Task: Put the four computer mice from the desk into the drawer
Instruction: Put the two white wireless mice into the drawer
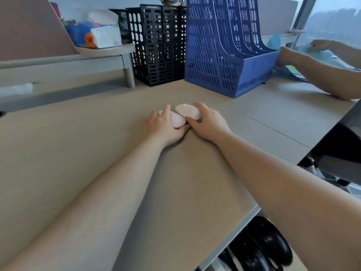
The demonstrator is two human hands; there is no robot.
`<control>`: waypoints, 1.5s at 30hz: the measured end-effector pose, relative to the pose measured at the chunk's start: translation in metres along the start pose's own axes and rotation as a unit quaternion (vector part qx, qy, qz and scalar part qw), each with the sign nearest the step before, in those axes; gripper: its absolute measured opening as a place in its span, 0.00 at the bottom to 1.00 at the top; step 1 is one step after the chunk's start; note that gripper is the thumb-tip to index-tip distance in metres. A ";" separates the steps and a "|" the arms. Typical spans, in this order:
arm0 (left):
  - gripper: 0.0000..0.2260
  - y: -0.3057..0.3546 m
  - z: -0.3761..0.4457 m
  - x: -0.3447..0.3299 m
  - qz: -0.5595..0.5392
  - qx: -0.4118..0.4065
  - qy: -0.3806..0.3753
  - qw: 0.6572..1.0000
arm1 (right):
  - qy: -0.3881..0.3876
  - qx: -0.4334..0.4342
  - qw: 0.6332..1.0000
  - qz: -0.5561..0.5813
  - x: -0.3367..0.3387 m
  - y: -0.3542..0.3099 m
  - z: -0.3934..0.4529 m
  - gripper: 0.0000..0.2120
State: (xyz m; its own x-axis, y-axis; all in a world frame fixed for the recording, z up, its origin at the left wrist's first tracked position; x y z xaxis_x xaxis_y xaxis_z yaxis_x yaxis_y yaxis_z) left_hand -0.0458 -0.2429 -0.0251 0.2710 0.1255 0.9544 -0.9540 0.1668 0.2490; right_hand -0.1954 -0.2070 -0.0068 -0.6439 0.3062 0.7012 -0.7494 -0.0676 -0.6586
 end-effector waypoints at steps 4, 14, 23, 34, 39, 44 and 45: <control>0.42 0.002 -0.010 0.010 -0.018 0.009 0.012 1.000 | 0.002 0.002 1.000 0.023 0.004 0.001 -0.003 0.25; 0.44 0.006 -0.039 0.022 -0.036 -0.011 -0.001 0.999 | -0.013 -0.046 0.997 0.064 -0.002 -0.003 0.003 0.38; 0.46 0.010 -0.040 0.028 -0.048 0.001 -0.035 0.998 | -0.002 -0.069 0.993 0.094 0.012 0.001 -0.004 0.31; 0.44 0.074 -0.116 0.076 -0.005 -0.031 -0.043 0.999 | 0.018 -0.096 0.991 0.086 0.103 0.001 -0.083 0.31; 0.44 0.110 -0.176 0.085 0.055 -0.060 -0.073 0.994 | -0.003 -0.106 0.992 0.066 0.153 -0.001 -0.137 0.32; 0.43 0.146 -0.226 0.088 0.077 -0.085 -0.078 0.990 | -0.017 -0.127 0.989 0.067 0.184 0.006 -0.194 0.31; 0.42 0.153 -0.237 0.088 0.073 -0.088 -0.079 0.990 | -0.022 -0.135 0.988 0.069 0.188 0.010 -0.207 0.31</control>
State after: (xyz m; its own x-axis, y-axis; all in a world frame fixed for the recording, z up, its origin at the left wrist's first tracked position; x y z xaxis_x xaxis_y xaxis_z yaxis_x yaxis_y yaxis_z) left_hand -0.1378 0.0255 0.0576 0.0957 0.0086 0.9954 -0.9407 0.3277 0.0876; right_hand -0.2919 0.0464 0.0618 -0.7473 0.2697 0.6074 -0.5896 0.1526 -0.7932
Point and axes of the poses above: each hand's wrist, its own z-axis towards the middle knuckle, its own x-axis out of the back of the hand, y = z × x, the point moved 4 cm from there along z, towards the middle knuckle, and after that the axes turned 15 degrees about z, right-handed, at the moved point
